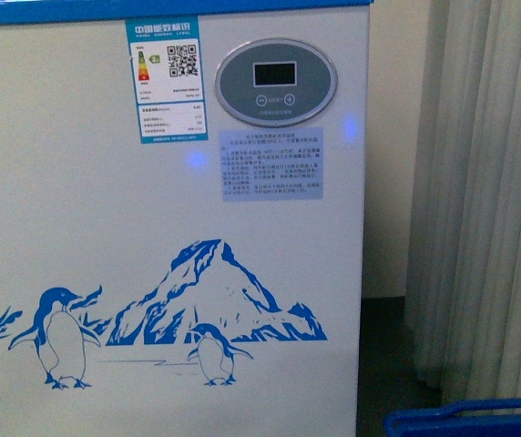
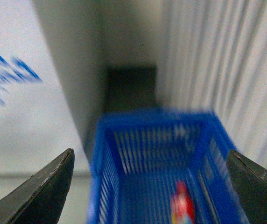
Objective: Put drink in fridge
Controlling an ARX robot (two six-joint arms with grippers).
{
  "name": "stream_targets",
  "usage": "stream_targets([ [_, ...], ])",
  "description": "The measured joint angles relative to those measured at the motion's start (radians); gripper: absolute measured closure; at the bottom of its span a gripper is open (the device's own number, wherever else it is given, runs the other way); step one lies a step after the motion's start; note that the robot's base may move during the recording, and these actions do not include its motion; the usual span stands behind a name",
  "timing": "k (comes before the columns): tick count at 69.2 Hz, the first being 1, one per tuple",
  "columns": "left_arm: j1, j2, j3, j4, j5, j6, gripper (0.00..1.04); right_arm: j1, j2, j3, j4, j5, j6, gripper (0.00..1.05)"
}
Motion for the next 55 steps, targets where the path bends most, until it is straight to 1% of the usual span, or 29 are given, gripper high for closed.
stream_targets([
  [1,0.000,0.000,0.000,0.000,0.000,0.000,0.08,-0.018,0.032,0.000,0.016,-0.005,-0.003,0.08],
  [2,0.000,0.000,0.000,0.000,0.000,0.000,0.08,-0.055,0.098,0.000,0.057,-0.029,-0.021,0.08],
  [4,0.000,0.000,0.000,0.000,0.000,0.000,0.08,-0.090,0.168,0.001,0.106,-0.044,-0.034,0.08],
  [7,0.000,0.000,0.000,0.000,0.000,0.000,0.08,-0.164,0.346,0.007,0.251,-0.057,-0.091,0.08],
  [11,0.000,0.000,0.000,0.000,0.000,0.000,0.08,-0.229,0.572,0.032,0.435,-0.074,-0.143,0.08],
  [13,0.000,0.000,0.000,0.000,0.000,0.000,0.08,-0.249,0.688,0.053,0.521,-0.089,-0.163,0.08],
  [14,0.000,0.000,0.000,0.000,0.000,0.000,0.08,-0.261,0.798,0.076,0.603,-0.094,-0.187,0.08],
  [17,0.000,0.000,0.000,0.000,0.000,0.000,0.08,-0.275,1.063,0.135,0.780,-0.100,-0.229,0.08],
  [19,0.000,0.000,0.000,0.000,0.000,0.000,0.08,-0.279,1.164,0.156,0.847,-0.109,-0.240,0.08],
  [24,0.000,0.000,0.000,0.000,0.000,0.000,0.08,-0.281,1.381,0.215,0.961,-0.126,-0.240,0.08],
  [29,0.000,0.000,0.000,0.000,0.000,0.000,0.08,-0.278,1.570,0.282,1.027,-0.124,-0.239,0.08],
  [35,0.000,0.000,0.000,0.000,0.000,0.000,0.08,-0.264,1.774,0.371,1.061,-0.126,-0.220,0.08],
  [47,0.000,0.000,0.000,0.000,0.000,0.000,0.08,-0.225,2.041,0.540,1.058,-0.128,-0.178,0.08],
  [55,0.000,0.000,0.000,0.000,0.000,0.000,0.08,-0.208,2.232,0.724,0.998,-0.115,-0.150,0.08],
])
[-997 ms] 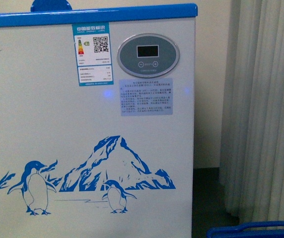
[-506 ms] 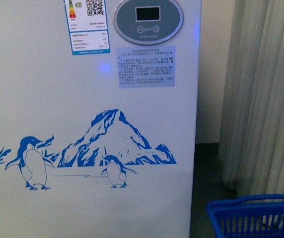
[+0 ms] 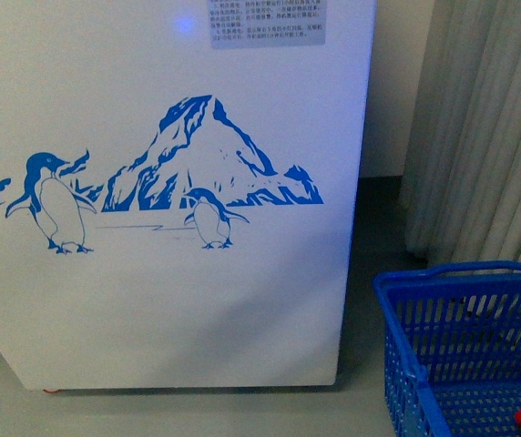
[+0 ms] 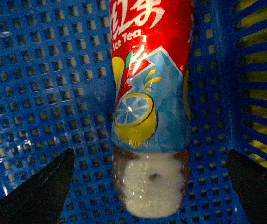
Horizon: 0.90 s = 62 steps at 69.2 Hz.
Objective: Put drink in fridge
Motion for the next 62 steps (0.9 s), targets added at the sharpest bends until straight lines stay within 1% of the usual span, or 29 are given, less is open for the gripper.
stream_targets([
  [20,0.000,0.000,0.000,0.000,0.000,0.000,0.08,0.005,0.214,0.278,-0.133,0.025,0.054,0.08],
  [27,0.000,0.000,0.000,0.000,0.000,0.000,0.08,0.008,0.267,0.350,-0.172,0.047,0.073,0.08],
  [33,0.000,0.000,0.000,0.000,0.000,0.000,0.08,0.010,0.291,0.377,-0.191,0.039,0.089,0.08],
  [36,0.000,0.000,0.000,0.000,0.000,0.000,0.08,0.013,0.291,0.381,-0.199,0.040,0.097,0.15],
  [42,0.000,0.000,0.000,0.000,0.000,0.000,0.08,0.017,0.291,0.380,-0.200,0.036,0.102,0.25],
  [44,0.000,0.000,0.000,0.000,0.000,0.000,0.08,0.019,0.283,0.369,-0.198,0.033,0.107,0.31],
  [50,0.000,0.000,0.000,0.000,0.000,0.000,0.08,0.020,0.262,0.341,-0.191,0.019,0.124,0.41],
  [51,0.000,0.000,0.000,0.000,0.000,0.000,0.08,0.020,0.251,0.329,-0.190,0.014,0.130,0.44],
  [58,0.000,0.000,0.000,0.000,0.000,0.000,0.08,0.024,0.183,0.254,-0.176,-0.014,0.162,0.55],
  [62,0.000,0.000,0.000,0.000,0.000,0.000,0.08,0.029,0.132,0.204,-0.162,-0.024,0.169,0.59],
])
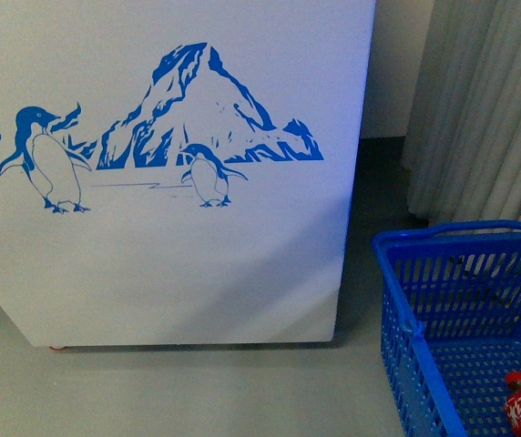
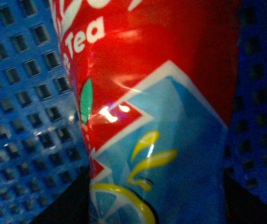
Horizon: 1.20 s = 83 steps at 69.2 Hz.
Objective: Put drink in fridge
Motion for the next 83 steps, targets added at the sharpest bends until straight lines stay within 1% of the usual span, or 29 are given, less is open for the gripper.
stream_targets([
  [3,0.000,0.000,0.000,0.000,0.000,0.000,0.08,0.006,-0.066,-0.052,0.019,-0.002,0.001,0.62],
  [8,0.000,0.000,0.000,0.000,0.000,0.000,0.08,0.019,-0.169,-0.121,0.043,-0.004,-0.006,0.64],
  [15,0.000,0.000,0.000,0.000,0.000,0.000,0.08,0.037,-0.414,-0.235,0.054,-0.046,-0.012,0.65],
  [19,0.000,0.000,0.000,0.000,0.000,0.000,0.08,0.046,-0.573,-0.290,0.031,-0.079,-0.011,0.65],
  [22,0.000,0.000,0.000,0.000,0.000,0.000,0.08,0.054,-0.776,-0.345,-0.028,-0.113,-0.010,0.65],
  [30,0.000,0.000,0.000,0.000,0.000,0.000,0.08,0.064,-1.114,-0.388,-0.171,-0.142,0.002,0.65],
  [40,0.000,0.000,0.000,0.000,0.000,0.000,0.08,0.068,-1.498,-0.375,-0.321,-0.118,0.027,0.65],
  [52,0.000,0.000,0.000,0.000,0.000,0.000,0.08,0.084,-1.871,-0.332,-0.435,-0.090,0.053,0.65],
  [68,0.000,0.000,0.000,0.000,0.000,0.000,0.08,0.127,-2.171,-0.320,-0.550,-0.135,0.143,0.65],
  [79,0.000,0.000,0.000,0.000,0.000,0.000,0.08,0.165,-2.310,-0.357,-0.595,-0.123,0.157,0.65],
  [83,0.000,0.000,0.000,0.000,0.000,0.000,0.08,0.202,-2.356,-0.389,-0.600,-0.092,0.155,0.65],
])
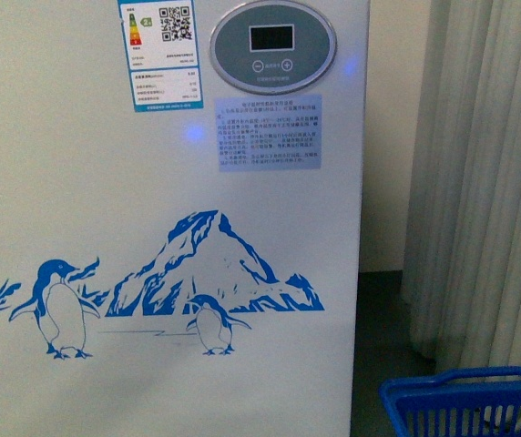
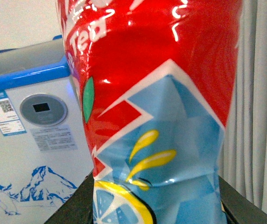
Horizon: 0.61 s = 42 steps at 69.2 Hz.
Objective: Put drink in fridge
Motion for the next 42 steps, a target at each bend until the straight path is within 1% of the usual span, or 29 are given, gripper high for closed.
stream_targets([
  [5,0.000,0.000,0.000,0.000,0.000,0.000,0.08,0.060,-0.027,-0.034,0.014,0.033,-0.014,0.65],
  [14,0.000,0.000,0.000,0.000,0.000,0.000,0.08,0.128,-0.040,-0.084,0.005,0.054,-0.029,0.65],
  [42,0.000,0.000,0.000,0.000,0.000,0.000,0.08,0.137,-0.039,-0.109,0.000,0.066,-0.040,0.65],
])
